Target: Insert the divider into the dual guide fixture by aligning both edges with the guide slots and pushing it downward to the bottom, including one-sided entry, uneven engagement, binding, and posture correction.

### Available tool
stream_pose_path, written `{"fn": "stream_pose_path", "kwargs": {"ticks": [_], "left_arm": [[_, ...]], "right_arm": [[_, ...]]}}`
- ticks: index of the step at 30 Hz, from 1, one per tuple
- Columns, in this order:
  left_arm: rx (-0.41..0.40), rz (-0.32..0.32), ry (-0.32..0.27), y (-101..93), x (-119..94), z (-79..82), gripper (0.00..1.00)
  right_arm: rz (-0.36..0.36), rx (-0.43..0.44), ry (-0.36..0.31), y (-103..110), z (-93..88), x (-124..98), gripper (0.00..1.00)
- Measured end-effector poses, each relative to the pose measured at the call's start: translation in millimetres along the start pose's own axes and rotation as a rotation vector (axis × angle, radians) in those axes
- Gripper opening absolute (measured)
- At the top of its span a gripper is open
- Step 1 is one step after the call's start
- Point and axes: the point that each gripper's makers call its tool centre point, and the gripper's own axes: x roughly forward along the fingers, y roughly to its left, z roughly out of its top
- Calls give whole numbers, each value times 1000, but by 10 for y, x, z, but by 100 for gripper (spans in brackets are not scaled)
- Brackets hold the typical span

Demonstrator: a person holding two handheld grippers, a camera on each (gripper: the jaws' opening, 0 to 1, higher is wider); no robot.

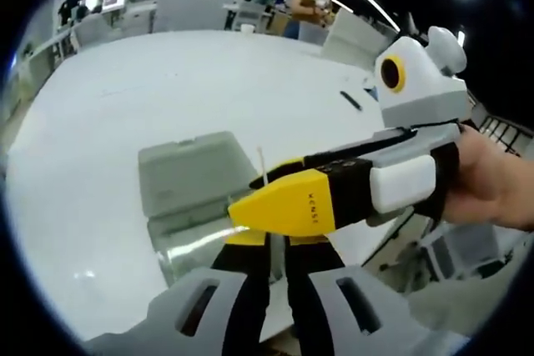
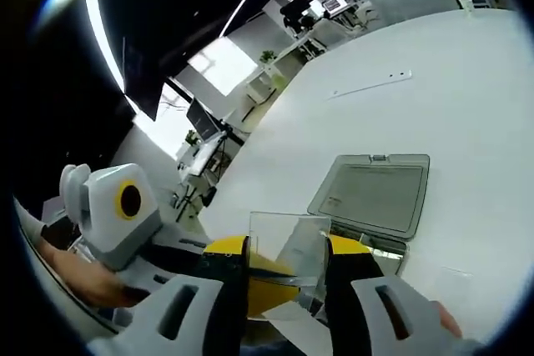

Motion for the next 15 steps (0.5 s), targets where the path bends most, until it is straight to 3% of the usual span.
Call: {"fn": "stream_pose_path", "kwargs": {"ticks": [15], "left_arm": [[-43, -75, 30, 40, -52, 42, 1]], "right_arm": [[16, 5, -22, 25, 72, -3, 35]]}}
